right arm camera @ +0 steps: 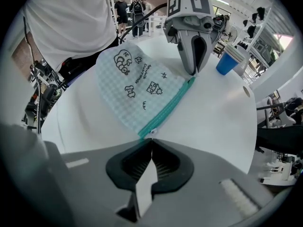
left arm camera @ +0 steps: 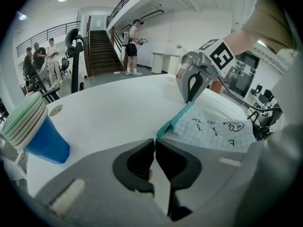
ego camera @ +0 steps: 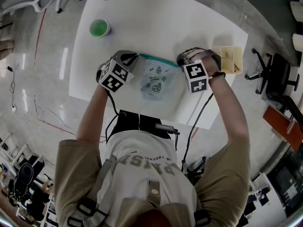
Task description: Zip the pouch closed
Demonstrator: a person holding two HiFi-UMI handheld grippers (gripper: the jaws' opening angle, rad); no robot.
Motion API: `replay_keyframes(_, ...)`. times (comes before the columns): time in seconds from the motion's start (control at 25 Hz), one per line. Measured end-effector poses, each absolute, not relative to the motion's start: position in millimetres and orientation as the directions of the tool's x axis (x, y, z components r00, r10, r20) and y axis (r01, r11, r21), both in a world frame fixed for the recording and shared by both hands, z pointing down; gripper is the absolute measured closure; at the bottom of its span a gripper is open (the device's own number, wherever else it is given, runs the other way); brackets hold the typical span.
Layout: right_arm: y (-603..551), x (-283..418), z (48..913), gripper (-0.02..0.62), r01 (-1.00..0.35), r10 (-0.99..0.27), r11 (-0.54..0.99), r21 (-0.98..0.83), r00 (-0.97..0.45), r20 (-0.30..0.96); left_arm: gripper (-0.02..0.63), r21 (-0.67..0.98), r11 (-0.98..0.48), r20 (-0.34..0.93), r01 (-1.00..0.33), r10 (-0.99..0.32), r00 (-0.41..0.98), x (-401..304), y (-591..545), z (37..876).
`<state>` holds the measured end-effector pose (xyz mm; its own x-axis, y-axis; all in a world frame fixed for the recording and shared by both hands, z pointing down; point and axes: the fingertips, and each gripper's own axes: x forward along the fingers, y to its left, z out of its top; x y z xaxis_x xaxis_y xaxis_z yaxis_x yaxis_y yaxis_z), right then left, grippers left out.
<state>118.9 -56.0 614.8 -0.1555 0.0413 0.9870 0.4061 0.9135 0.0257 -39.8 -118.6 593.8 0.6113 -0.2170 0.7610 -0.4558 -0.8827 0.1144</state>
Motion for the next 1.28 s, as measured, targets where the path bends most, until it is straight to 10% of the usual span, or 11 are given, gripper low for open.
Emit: replay_keyframes(1.28,-63.4,116.4,607.1,0.475,0.286,0.046,0.958,0.016,-0.209,0.977,0.453,0.18,-0.872,0.749,-0.456,-0.179,0.638,-33.0,-113.7,594.8)
